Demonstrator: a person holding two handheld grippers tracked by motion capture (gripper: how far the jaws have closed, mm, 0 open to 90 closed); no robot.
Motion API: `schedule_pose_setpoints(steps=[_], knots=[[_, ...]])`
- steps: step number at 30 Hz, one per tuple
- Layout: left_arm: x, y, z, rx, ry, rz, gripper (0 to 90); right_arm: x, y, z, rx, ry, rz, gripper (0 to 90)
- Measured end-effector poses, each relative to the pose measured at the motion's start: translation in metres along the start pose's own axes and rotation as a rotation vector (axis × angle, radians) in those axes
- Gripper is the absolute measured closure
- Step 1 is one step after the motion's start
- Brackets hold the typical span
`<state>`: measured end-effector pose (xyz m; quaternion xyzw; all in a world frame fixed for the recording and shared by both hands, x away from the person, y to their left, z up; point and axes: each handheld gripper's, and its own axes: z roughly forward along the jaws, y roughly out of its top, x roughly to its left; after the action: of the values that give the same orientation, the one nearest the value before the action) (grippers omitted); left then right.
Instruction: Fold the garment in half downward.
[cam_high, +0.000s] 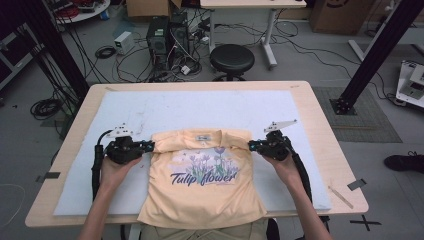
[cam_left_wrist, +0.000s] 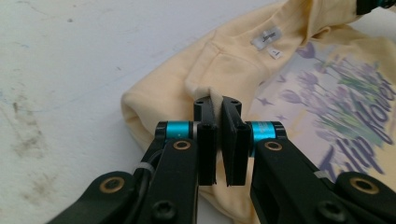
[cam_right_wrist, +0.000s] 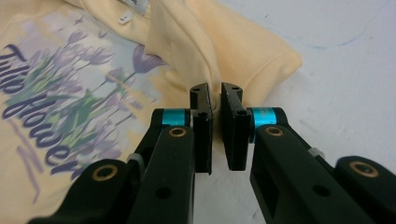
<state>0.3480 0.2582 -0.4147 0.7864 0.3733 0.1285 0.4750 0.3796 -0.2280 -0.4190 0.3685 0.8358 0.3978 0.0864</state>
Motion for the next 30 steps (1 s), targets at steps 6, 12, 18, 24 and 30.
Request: schedule_pose_setpoints(steps=[6,12,18,24,30], knots=[[-0.009,-0.013,-0.011,0.000,-0.021,-0.001,85.2,0.009,-0.015,-0.010,0.000,0.044,0.004,84.6],[-0.012,-0.032,-0.024,-0.001,-0.063,-0.042,85.1,0.015,-0.036,-0.018,0.014,0.076,0.017,84.6],[-0.022,-0.050,-0.035,-0.003,-0.087,-0.064,85.0,0.024,-0.046,-0.025,0.023,0.102,0.020,84.5],[-0.026,-0.056,-0.035,0.027,-0.075,-0.057,84.6,0.031,-0.054,-0.029,0.031,0.118,0.013,83.0],[-0.021,-0.050,-0.040,0.010,-0.078,-0.078,62.3,0.030,-0.055,-0.026,0.041,0.142,0.029,64.5]])
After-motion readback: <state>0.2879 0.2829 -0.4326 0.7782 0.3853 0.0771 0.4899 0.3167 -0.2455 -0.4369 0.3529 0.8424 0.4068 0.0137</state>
